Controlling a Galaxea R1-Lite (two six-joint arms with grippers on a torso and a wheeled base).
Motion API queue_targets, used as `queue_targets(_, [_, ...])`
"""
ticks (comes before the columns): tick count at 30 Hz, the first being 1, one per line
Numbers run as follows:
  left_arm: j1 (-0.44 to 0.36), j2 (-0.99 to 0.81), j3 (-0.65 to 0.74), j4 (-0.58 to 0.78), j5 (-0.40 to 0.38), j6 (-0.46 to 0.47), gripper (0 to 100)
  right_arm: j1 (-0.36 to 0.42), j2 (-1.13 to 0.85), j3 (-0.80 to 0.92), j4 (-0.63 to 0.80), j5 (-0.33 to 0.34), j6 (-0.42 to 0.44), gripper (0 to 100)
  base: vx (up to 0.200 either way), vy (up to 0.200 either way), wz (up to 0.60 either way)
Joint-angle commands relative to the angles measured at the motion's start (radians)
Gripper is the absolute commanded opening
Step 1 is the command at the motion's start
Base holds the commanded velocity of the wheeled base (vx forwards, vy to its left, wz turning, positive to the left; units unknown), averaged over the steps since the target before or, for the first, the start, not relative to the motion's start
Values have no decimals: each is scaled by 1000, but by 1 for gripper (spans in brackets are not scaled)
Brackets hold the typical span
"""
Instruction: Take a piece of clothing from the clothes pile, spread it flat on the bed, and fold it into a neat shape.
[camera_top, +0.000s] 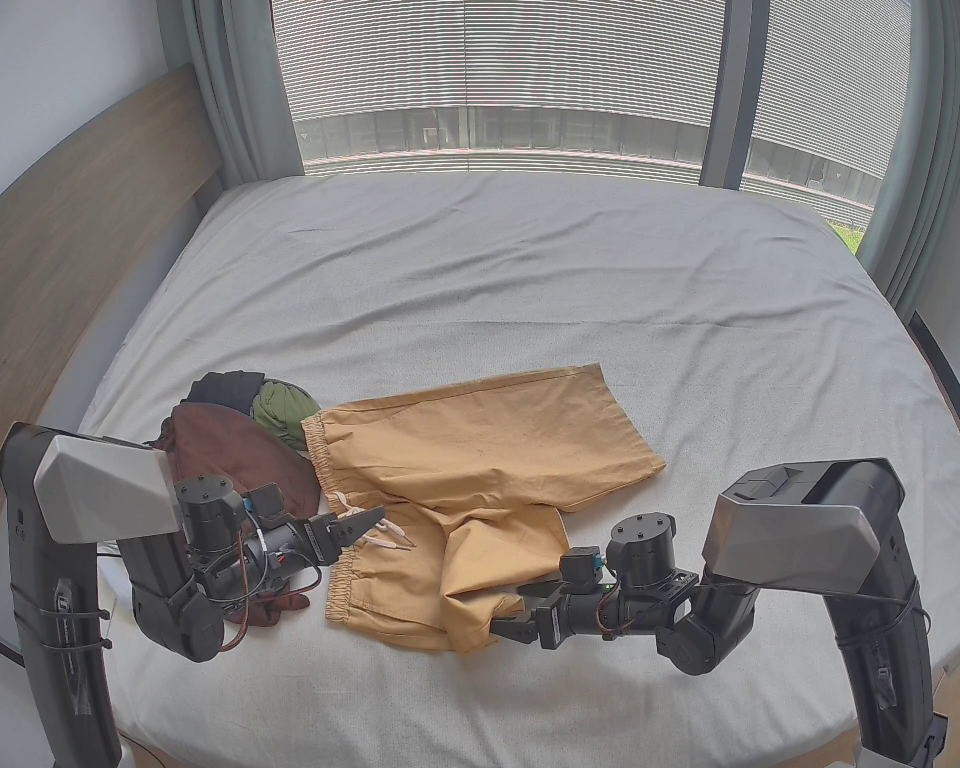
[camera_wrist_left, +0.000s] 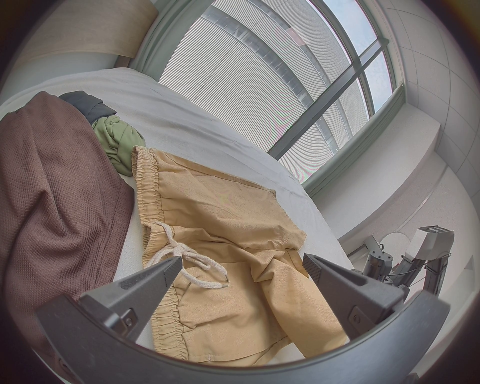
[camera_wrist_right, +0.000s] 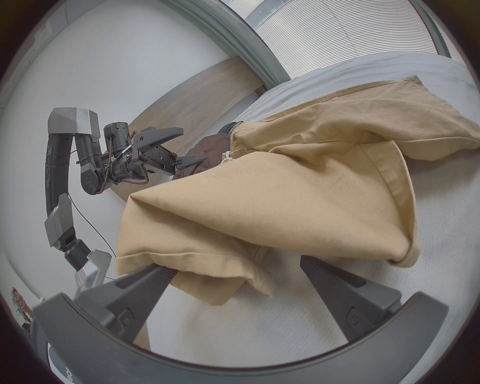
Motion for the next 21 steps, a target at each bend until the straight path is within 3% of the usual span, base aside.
queue_targets(1, [0,0,0,-1,0,-2,100,0,9,-3,-1,0,-1,0,0,0,0])
queue_targets(17, [0,4,-5,0,0,0,100,-20,-93,126,-30,-84,-44,0,0,0,0])
queue_targets(21, [1,4,-5,0,0,0,100,-74,-162,170,-29,-127,-45,0,0,0,0])
